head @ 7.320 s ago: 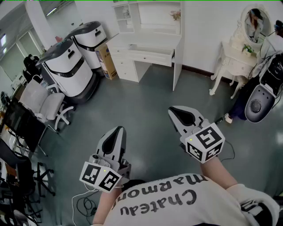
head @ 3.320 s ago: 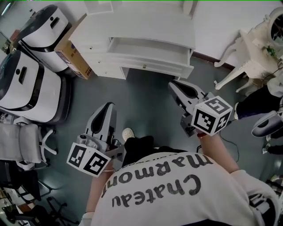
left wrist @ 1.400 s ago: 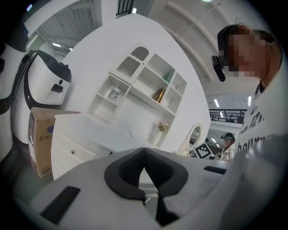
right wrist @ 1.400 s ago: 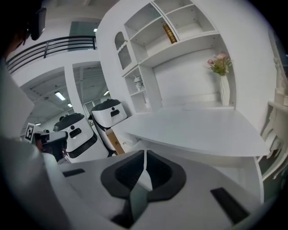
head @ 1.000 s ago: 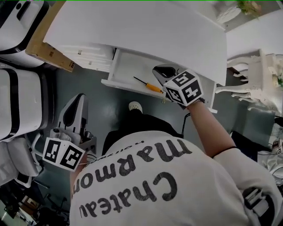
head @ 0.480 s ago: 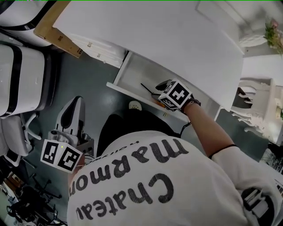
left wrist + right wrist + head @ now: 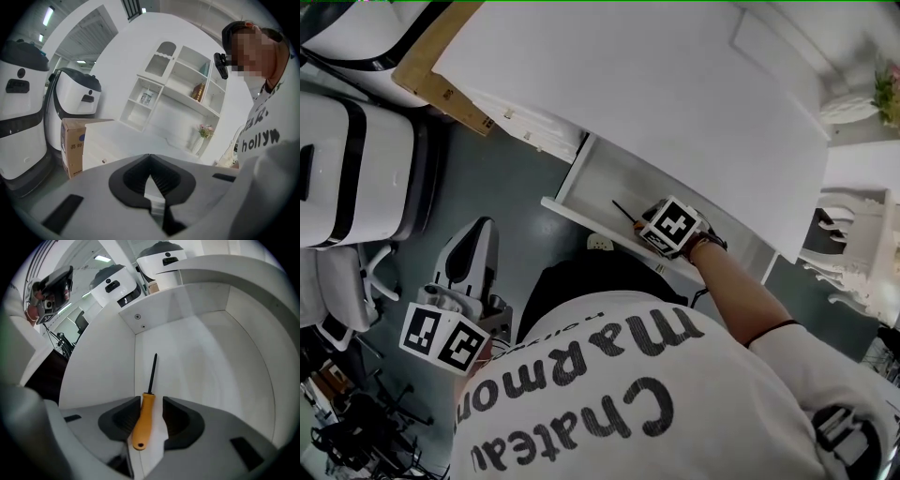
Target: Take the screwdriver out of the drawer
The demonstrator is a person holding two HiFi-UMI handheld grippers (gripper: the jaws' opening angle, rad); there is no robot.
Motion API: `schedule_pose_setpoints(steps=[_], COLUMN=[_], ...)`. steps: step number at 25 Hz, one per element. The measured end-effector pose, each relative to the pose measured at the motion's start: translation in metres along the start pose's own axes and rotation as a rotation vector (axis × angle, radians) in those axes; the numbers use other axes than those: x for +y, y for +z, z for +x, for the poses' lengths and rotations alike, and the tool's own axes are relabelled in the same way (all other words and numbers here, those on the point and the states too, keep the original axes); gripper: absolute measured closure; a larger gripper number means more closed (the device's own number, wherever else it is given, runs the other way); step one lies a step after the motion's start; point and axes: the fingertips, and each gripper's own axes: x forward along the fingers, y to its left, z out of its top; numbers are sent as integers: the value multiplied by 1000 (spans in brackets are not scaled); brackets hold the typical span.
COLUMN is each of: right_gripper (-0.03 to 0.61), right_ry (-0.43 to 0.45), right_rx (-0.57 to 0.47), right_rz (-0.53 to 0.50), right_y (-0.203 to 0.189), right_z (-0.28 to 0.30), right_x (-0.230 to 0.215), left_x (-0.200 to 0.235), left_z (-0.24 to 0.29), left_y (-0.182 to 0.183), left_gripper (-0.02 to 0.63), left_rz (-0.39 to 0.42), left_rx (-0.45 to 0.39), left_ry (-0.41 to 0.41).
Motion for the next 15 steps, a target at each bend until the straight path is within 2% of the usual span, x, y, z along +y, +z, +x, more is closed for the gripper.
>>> schedule_pose_setpoints(steps=[5, 7, 10, 15], right_gripper=[448, 486, 492, 495], right_ry=[15, 29, 32, -17], right_rx=[-20, -35, -61, -77], right_rz=[76, 107, 150, 128], right_y=[1, 0, 0, 0], right_z=[1, 1, 0, -13], right_x=[-1, 0, 1, -4], left_x=[-4, -8, -15, -21], left_z=[5, 8, 11, 10], left_y=[9, 14, 20, 28], left_gripper=[591, 591, 591, 591], left_rz=[17, 23, 29, 51], left_rx=[-16, -28, -43, -57], left_ry=[-17, -33, -58, -88])
